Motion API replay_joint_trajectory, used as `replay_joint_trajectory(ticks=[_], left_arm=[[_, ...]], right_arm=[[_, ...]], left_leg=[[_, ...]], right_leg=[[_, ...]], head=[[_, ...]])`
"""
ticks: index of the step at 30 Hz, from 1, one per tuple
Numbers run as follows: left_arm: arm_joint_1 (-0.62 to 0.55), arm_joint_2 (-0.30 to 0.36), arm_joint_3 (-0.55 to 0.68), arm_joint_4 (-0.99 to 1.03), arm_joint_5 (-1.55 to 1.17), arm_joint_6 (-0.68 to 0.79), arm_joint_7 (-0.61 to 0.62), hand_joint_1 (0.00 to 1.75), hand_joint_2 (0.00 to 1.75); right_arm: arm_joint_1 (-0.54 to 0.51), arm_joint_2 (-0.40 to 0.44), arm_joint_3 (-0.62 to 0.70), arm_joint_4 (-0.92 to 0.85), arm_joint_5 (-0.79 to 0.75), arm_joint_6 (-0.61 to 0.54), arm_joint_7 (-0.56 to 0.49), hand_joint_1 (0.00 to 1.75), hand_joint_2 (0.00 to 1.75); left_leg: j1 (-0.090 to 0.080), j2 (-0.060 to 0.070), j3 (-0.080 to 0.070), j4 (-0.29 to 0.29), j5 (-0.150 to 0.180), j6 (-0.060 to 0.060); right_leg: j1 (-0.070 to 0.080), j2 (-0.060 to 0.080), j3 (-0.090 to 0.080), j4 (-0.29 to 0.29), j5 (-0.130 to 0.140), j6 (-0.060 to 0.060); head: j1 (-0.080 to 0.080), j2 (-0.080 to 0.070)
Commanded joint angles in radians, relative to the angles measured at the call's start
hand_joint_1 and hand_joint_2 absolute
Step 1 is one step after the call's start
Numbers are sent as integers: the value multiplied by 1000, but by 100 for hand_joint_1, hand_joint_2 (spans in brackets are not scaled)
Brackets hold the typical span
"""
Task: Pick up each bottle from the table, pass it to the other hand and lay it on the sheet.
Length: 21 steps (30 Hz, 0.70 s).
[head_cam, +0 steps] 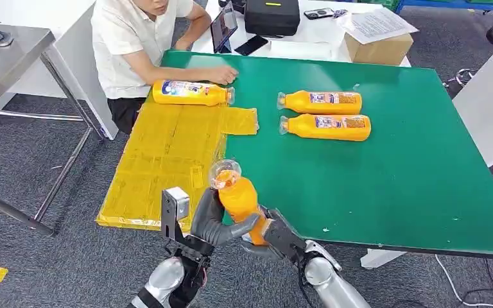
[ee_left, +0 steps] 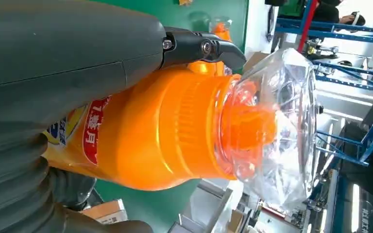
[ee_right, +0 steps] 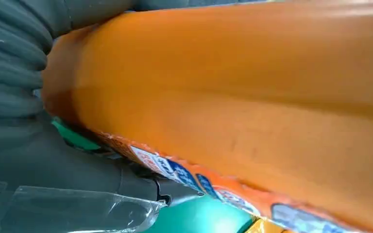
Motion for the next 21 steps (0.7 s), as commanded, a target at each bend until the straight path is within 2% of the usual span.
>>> replay_joint_trajectory(ticks=[1, 9, 10, 11, 12, 13, 14, 15, 21], left_arm=[[-51, 5, -30, 67, 2, -12, 9, 0, 175], [-94, 9, -29, 157, 110, -100, 77, 0, 175], [-107, 13, -48, 178, 88, -101, 70, 24, 175], [-120, 11, -64, 205, 78, -101, 72, 127, 175], [-127, 9, -75, 220, 59, -91, 65, 145, 175], [-135, 4, -83, 238, 44, -84, 58, 140, 175], [-142, -2, -86, 257, 28, -71, 48, 162, 175], [-148, -10, -86, 274, 15, -58, 36, 175, 175], [-162, -28, -42, 297, 29, -61, 18, 175, 175]], right_arm=[[-57, 4, 87, 97, 15, 1, -2, 175, 175], [-60, 18, 144, 37, 62, -60, -93, 175, 175], [-59, 18, 145, 24, 61, -68, -94, 175, 175], [-58, 17, 144, 10, 56, -69, -94, 175, 175], [-57, 17, 140, 3, 50, -69, -95, 175, 175], [-56, 15, 139, -8, 47, -68, -95, 175, 175], [-58, 14, 139, -18, 45, -65, -95, 175, 175], [-59, 13, 139, -32, 38, -59, -95, 175, 175], [-56, 17, 158, -93, 23, -44, -111, 175, 175]], left_leg=[[1, 0, 3, 0, -1, -2], [1, 1, 3, 0, -1, -2], [1, 2, 2, -1, -1, -2], [1, 1, 1, 0, 0, -2], [1, 1, 3, 0, -1, -3], [0, 0, 2, 0, -1, -2], [1, 0, 1, 0, 0, -1], [1, -1, 2, 0, -1, -2], [0, 0, 0, 0, 0, -1]], right_leg=[[1, 1, 3, 0, -1, -2], [1, 2, 2, 0, -1, -3], [1, 2, 1, 0, 0, -2], [1, 1, 1, 0, 0, -2], [1, 2, 2, 1, -1, -3], [0, 0, 1, 1, -1, -2], [1, 0, 1, 0, 0, -2], [1, -1, 2, 0, -1, -2], [0, 1, 0, 1, 0, -1]], head=[[0, 0], [0, 0], [0, 0], [0, 0], [0, 0], [-1, 0], [1, 0], [0, 0], [0, 0]])
